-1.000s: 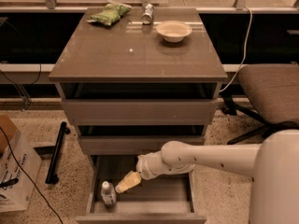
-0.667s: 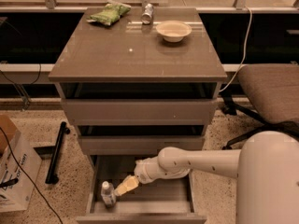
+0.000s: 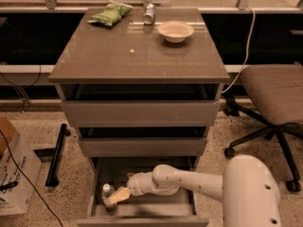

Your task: Pick blue plastic bottle from bottom drawer and place on counter

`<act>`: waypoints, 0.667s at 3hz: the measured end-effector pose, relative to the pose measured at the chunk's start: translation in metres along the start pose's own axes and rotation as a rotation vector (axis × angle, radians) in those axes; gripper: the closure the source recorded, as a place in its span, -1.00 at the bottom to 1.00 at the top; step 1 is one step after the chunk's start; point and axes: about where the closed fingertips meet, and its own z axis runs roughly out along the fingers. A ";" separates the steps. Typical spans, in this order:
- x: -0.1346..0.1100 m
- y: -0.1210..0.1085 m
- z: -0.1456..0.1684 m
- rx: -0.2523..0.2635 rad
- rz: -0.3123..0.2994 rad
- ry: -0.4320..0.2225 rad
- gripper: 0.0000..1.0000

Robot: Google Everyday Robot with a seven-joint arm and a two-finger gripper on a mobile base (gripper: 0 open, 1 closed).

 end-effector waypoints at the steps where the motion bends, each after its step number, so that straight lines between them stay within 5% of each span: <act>1: 0.009 -0.001 0.034 -0.052 0.034 -0.031 -1.00; 2: 0.006 0.002 0.064 -0.108 0.064 -0.088 -1.00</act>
Offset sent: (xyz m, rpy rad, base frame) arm 0.0109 0.0833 -0.0490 0.2462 0.0870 -0.0053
